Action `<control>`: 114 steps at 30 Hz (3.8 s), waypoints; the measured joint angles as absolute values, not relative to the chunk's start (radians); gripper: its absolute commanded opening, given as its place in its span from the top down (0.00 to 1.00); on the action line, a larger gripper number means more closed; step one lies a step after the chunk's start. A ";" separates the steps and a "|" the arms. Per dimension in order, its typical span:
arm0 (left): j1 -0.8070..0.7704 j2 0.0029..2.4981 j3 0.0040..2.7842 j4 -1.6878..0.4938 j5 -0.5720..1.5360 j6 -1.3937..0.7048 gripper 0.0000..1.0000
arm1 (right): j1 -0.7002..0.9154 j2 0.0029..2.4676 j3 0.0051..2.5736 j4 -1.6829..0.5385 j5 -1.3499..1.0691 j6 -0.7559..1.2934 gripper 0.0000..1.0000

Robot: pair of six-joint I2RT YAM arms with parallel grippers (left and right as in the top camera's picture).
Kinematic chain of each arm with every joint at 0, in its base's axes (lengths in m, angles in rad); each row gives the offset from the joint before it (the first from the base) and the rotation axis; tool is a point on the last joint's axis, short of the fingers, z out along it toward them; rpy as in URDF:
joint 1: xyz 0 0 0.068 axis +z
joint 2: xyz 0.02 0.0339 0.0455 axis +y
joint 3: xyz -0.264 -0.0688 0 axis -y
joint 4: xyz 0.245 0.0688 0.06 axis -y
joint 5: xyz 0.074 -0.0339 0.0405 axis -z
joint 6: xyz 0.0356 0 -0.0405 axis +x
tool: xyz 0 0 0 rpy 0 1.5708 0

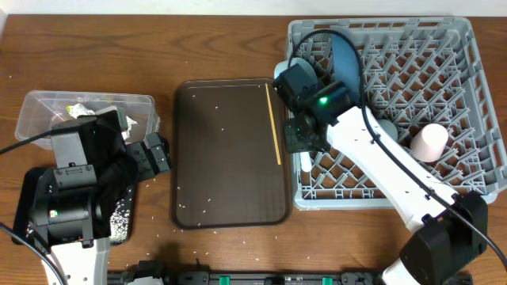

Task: Sort waste into correct bins and load items into the dishwasher rack
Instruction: 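Place the white spoon upright in the rack's left edge slots, then move the right gripper back to the tray and grasp the chopstick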

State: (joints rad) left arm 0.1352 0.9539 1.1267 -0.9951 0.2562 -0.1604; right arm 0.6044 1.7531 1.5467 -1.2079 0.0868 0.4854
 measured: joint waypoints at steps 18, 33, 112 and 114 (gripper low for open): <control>0.135 0.954 1.127 -0.995 0.256 -0.160 0.02 | 0.595 1.753 1.390 -1.086 0.091 0.616 0.93; 0.135 0.954 1.127 -0.995 0.256 -0.160 0.02 | 0.601 1.753 1.394 -0.955 0.087 0.365 0.66; 0.135 0.954 1.127 -0.995 0.256 -0.160 0.02 | 0.716 2.099 1.413 -0.501 0.079 0.282 0.99; 0.135 0.954 1.127 -0.995 0.256 -0.160 0.02 | 0.715 2.099 1.413 -0.503 0.079 0.282 0.99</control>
